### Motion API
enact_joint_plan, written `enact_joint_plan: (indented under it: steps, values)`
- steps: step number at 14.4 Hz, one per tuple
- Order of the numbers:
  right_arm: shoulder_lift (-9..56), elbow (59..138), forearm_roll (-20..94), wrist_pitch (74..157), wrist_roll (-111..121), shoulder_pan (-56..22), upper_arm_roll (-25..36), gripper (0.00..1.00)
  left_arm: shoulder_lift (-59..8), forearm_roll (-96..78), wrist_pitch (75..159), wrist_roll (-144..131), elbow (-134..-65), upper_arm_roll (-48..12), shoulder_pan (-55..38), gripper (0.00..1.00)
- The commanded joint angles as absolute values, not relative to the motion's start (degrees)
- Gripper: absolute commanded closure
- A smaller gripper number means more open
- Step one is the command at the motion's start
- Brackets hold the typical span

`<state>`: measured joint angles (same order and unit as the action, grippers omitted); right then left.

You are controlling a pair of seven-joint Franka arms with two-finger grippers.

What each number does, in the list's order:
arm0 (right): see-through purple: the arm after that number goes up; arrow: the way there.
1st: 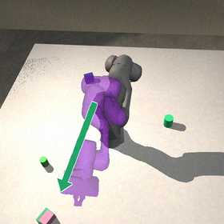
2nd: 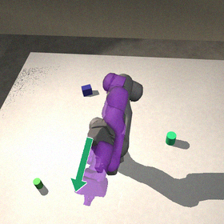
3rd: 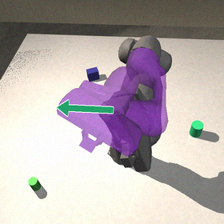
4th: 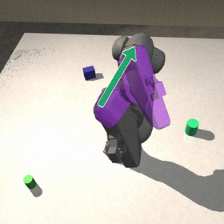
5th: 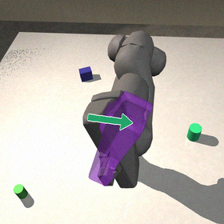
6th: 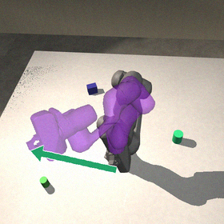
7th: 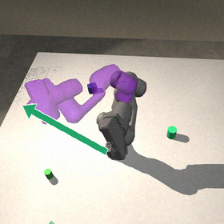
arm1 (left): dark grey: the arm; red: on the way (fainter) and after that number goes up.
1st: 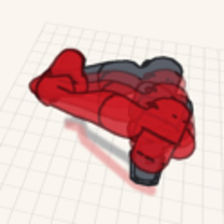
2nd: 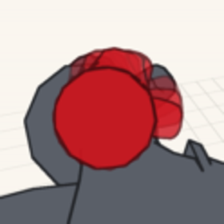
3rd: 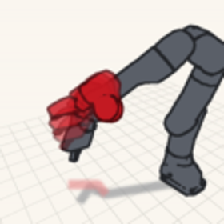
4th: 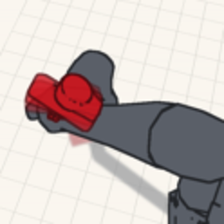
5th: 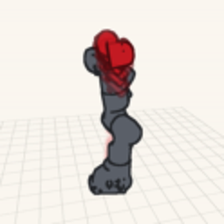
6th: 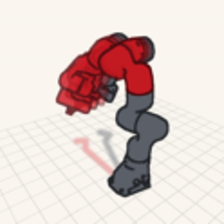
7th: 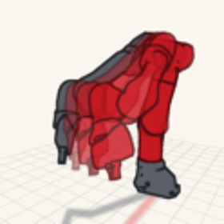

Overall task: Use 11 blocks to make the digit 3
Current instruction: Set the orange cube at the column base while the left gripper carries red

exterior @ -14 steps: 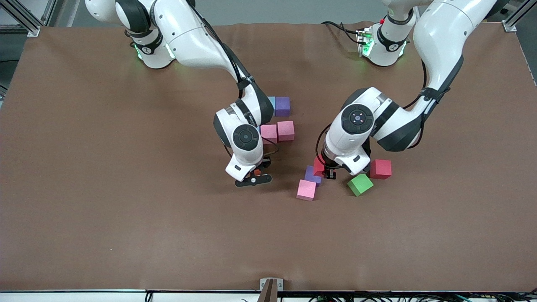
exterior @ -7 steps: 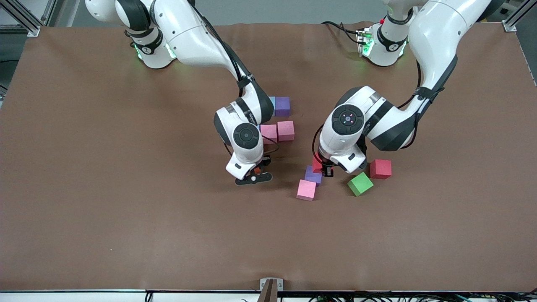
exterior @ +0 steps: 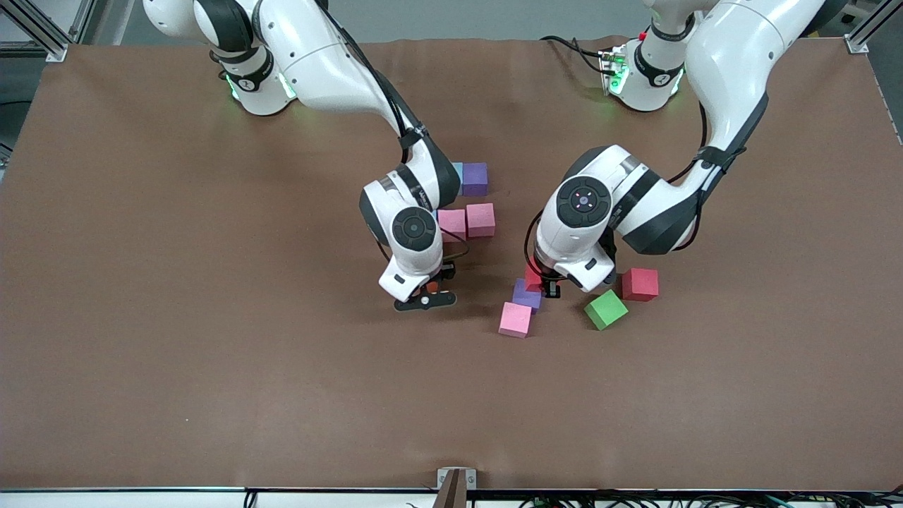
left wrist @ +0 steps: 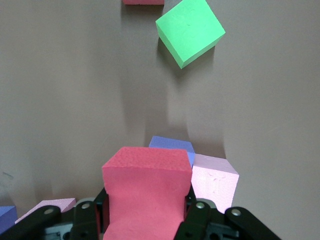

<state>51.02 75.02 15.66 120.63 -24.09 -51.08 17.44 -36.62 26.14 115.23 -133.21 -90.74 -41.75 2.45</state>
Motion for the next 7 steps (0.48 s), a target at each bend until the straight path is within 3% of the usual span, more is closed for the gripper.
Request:
enact_joint_plan:
  steps: [1,5,7]
  values:
    - [48.6,77.9,15.4,120.9,-24.5,-51.4,17.8,0.0,-37.3,26.1,113.9,-134.2,-89.1,-41.5,1.7,0.7]
    - [45.7,77.6,15.8,120.1,-20.6,-51.0,19.4,0.0,-37.4,26.1,113.9,-134.1,-88.9,-41.5,1.7,0.71]
    - [42.0,77.6,15.8,114.1,-16.4,-48.6,19.4,0.0,-38.0,26.0,113.9,-134.2,-88.4,-41.5,1.4,0.7]
